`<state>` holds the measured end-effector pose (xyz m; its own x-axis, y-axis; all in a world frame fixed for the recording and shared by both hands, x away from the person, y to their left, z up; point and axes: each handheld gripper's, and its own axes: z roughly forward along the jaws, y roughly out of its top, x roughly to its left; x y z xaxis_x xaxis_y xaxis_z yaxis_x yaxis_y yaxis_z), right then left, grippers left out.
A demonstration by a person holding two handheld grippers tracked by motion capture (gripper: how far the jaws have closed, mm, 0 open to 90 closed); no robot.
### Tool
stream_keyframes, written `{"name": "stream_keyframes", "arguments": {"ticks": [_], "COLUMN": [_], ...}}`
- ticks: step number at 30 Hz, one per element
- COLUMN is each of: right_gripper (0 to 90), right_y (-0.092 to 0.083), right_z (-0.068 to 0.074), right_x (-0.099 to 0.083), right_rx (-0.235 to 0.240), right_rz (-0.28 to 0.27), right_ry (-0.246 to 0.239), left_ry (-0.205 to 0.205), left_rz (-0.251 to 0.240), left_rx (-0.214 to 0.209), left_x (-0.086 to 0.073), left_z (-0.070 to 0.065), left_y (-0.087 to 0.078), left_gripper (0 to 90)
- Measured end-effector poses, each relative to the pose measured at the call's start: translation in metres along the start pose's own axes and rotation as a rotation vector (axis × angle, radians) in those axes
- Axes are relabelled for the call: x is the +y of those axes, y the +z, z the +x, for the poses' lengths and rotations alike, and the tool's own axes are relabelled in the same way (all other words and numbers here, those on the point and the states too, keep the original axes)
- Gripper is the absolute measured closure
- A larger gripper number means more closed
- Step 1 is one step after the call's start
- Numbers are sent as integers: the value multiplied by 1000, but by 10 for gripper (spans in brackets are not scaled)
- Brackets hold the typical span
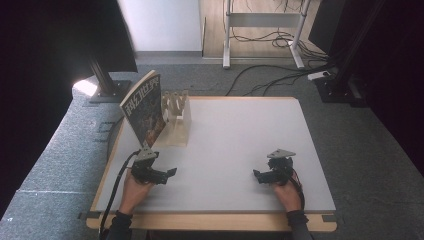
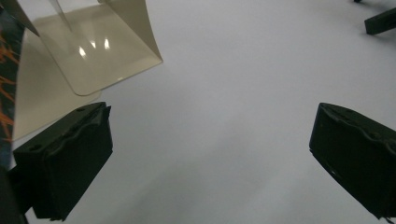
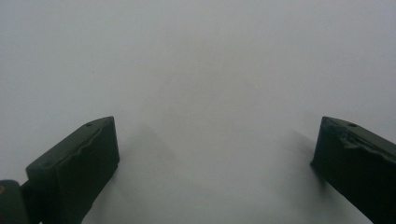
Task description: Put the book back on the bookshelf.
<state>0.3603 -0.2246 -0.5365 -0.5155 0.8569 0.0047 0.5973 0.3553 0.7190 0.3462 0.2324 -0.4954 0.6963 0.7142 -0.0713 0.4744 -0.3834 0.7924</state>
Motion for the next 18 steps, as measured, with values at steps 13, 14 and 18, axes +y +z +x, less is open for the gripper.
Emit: {"name": "stream_keyframes", "arguments": {"ticks": [13, 14, 18], "right_gripper": [0, 0, 0], "right_y": [0, 0, 0], "right_z": [0, 0, 0], "right_x": [0, 0, 0], "right_rx": [0, 0, 0], "right_rz": [0, -1, -1], "right_ry": [0, 0, 0], "left_ry": [39, 49, 72], "left_rz": [144, 155, 197], "left_rx": [-6, 6, 19], "left_x": [-13, -13, -12], "left_z": [-15, -17, -20], "left_y": [36, 37, 42], "left_gripper": [0, 0, 0]}}
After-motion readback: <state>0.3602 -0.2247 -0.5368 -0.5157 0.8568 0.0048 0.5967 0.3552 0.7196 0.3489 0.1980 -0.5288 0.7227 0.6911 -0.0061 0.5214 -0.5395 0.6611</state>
